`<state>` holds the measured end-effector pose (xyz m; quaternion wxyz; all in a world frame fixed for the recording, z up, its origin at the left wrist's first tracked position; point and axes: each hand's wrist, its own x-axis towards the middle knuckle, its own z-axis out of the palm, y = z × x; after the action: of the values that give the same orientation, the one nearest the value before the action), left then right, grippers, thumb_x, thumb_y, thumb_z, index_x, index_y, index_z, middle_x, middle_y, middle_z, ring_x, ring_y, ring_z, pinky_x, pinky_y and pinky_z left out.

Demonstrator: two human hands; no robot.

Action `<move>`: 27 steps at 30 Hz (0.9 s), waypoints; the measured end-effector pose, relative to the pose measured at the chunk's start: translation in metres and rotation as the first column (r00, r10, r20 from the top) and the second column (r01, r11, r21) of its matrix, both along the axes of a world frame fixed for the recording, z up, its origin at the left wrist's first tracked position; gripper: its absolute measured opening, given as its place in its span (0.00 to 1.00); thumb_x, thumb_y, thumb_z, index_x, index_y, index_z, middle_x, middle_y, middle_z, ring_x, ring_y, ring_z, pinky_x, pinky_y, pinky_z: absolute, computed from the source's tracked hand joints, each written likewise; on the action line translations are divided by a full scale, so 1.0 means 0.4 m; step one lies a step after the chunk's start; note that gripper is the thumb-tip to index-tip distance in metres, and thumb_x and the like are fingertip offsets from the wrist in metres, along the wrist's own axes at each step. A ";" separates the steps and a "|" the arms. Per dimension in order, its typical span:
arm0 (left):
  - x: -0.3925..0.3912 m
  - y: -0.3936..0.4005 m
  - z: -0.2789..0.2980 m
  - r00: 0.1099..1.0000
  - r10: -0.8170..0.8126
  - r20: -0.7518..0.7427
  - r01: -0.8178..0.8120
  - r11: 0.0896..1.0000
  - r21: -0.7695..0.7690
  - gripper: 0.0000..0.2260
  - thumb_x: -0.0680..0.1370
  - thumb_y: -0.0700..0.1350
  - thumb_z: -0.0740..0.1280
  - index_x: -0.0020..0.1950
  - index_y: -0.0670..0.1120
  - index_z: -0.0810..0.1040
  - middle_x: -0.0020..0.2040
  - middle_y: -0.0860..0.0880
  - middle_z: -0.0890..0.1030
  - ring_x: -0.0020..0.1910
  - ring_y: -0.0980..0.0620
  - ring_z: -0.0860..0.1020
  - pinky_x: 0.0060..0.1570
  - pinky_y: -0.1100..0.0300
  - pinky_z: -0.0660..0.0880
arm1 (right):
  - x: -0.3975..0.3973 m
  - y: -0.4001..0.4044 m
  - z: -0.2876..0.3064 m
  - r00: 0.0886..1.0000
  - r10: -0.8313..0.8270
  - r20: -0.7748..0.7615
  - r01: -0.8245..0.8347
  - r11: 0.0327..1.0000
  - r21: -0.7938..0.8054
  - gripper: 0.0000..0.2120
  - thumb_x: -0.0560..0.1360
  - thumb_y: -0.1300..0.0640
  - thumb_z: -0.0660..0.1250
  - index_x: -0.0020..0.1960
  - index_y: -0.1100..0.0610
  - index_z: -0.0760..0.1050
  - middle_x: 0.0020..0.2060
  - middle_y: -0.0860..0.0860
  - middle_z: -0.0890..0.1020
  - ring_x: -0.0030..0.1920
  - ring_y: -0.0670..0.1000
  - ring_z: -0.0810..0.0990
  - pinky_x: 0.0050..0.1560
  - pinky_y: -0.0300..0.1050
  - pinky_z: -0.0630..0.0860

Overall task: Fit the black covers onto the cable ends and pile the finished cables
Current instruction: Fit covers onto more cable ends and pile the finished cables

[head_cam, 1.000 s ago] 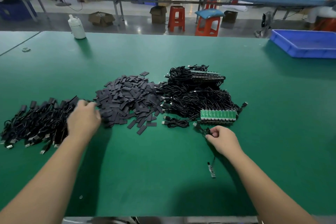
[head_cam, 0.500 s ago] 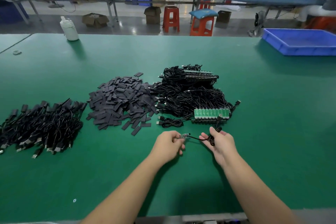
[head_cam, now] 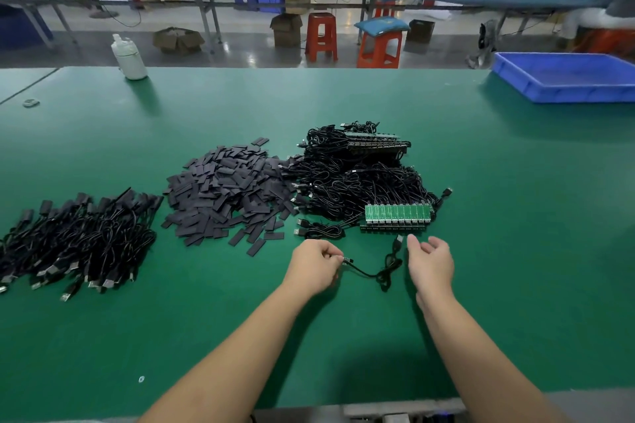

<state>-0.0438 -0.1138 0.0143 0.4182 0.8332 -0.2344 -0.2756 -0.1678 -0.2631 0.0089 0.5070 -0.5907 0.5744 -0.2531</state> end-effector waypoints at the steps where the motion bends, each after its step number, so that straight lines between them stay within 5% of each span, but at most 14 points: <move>1: 0.001 0.000 0.002 1.000 -0.009 -0.015 0.009 1.000 0.008 0.06 0.79 0.43 0.68 0.43 0.50 0.81 0.33 0.50 0.81 0.30 0.54 0.79 0.37 0.62 0.77 | -0.001 0.001 0.001 0.998 0.025 -0.057 -0.033 0.988 -0.151 0.27 0.80 0.51 0.67 0.74 0.59 0.66 0.70 0.55 0.74 0.68 0.55 0.74 0.66 0.50 0.69; 4: 0.001 -0.003 0.005 0.989 -0.029 -0.144 0.022 0.998 -0.052 0.05 0.79 0.38 0.66 0.45 0.42 0.81 0.32 0.47 0.80 0.26 0.53 0.76 0.33 0.60 0.78 | 0.012 0.022 0.013 0.901 0.368 -0.229 -0.433 0.759 -0.486 0.23 0.79 0.51 0.68 0.71 0.56 0.72 0.66 0.49 0.76 0.67 0.49 0.73 0.69 0.46 0.67; 6: 0.005 -0.002 0.007 0.987 -0.051 -0.152 0.041 0.997 -0.068 0.05 0.80 0.37 0.66 0.47 0.40 0.81 0.32 0.46 0.80 0.24 0.53 0.75 0.30 0.61 0.76 | 0.029 0.056 0.023 0.607 0.721 -0.334 -0.794 0.540 -0.278 0.19 0.78 0.48 0.69 0.68 0.49 0.75 0.61 0.43 0.80 0.60 0.42 0.77 0.63 0.40 0.70; 8: 0.013 0.000 0.005 0.988 -0.066 -0.137 0.058 0.996 -0.061 0.05 0.80 0.38 0.66 0.49 0.39 0.81 0.32 0.45 0.80 0.25 0.52 0.76 0.30 0.62 0.76 | 0.047 0.080 0.018 0.395 0.836 -0.382 -0.918 0.378 -0.122 0.17 0.77 0.48 0.70 0.65 0.46 0.77 0.52 0.41 0.83 0.51 0.40 0.80 0.54 0.38 0.74; 11: 0.027 0.015 -0.009 0.985 -0.076 -0.155 0.064 0.995 -0.077 0.04 0.80 0.37 0.67 0.50 0.39 0.81 0.32 0.46 0.81 0.27 0.52 0.77 0.33 0.59 0.78 | 0.075 0.094 0.014 0.454 0.783 -0.426 -0.890 0.423 -0.171 0.10 0.79 0.53 0.69 0.59 0.49 0.80 0.37 0.42 0.80 0.36 0.38 0.74 0.36 0.30 0.68; 15: 0.059 0.043 -0.033 0.987 -0.037 -0.154 0.024 0.996 -0.086 0.03 0.78 0.39 0.70 0.51 0.44 0.79 0.36 0.45 0.83 0.30 0.52 0.78 0.36 0.55 0.77 | 0.102 0.112 0.006 0.457 0.762 -0.460 -0.879 0.465 -0.103 0.08 0.79 0.58 0.64 0.52 0.56 0.83 0.43 0.53 0.85 0.42 0.55 0.81 0.46 0.45 0.76; 18: 0.104 0.072 -0.058 0.981 0.118 0.152 -0.121 0.993 0.007 0.03 0.77 0.48 0.71 0.47 0.50 0.80 0.39 0.53 0.81 0.37 0.56 0.78 0.39 0.61 0.73 | 0.113 0.115 -0.013 0.483 0.780 -0.397 -0.854 0.520 -0.017 0.08 0.80 0.60 0.65 0.55 0.57 0.82 0.43 0.54 0.86 0.35 0.49 0.79 0.41 0.43 0.78; 21: 0.162 0.136 -0.095 0.846 0.233 0.479 -0.330 0.935 0.127 0.09 0.77 0.54 0.70 0.48 0.50 0.77 0.46 0.52 0.76 0.47 0.51 0.76 0.48 0.56 0.73 | 0.123 0.102 -0.027 0.528 0.796 -0.295 -0.823 0.565 0.052 0.12 0.79 0.61 0.69 0.61 0.58 0.80 0.37 0.47 0.84 0.30 0.41 0.78 0.37 0.35 0.75; 24: 0.210 0.188 -0.124 0.789 0.240 0.566 -0.444 0.859 0.254 0.17 0.75 0.61 0.69 0.53 0.49 0.76 0.51 0.48 0.75 0.53 0.47 0.73 0.53 0.52 0.73 | 0.127 0.090 -0.036 0.540 0.811 -0.226 -0.817 0.569 0.089 0.11 0.78 0.61 0.70 0.61 0.58 0.81 0.35 0.47 0.83 0.31 0.42 0.78 0.36 0.35 0.76; 27: 0.237 0.195 -0.126 0.830 0.199 0.521 -0.402 0.861 0.311 0.18 0.74 0.63 0.69 0.52 0.50 0.75 0.53 0.48 0.74 0.54 0.47 0.73 0.53 0.51 0.74 | 0.124 0.080 -0.052 0.507 0.836 -0.209 -0.839 0.534 0.100 0.08 0.78 0.60 0.70 0.57 0.56 0.83 0.37 0.48 0.84 0.35 0.44 0.79 0.44 0.40 0.79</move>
<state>0.0508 -0.0357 -0.0362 0.2041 0.9698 -0.1288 -0.0361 -0.1183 -0.2311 -0.0120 0.4911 -0.8231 0.2708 0.0893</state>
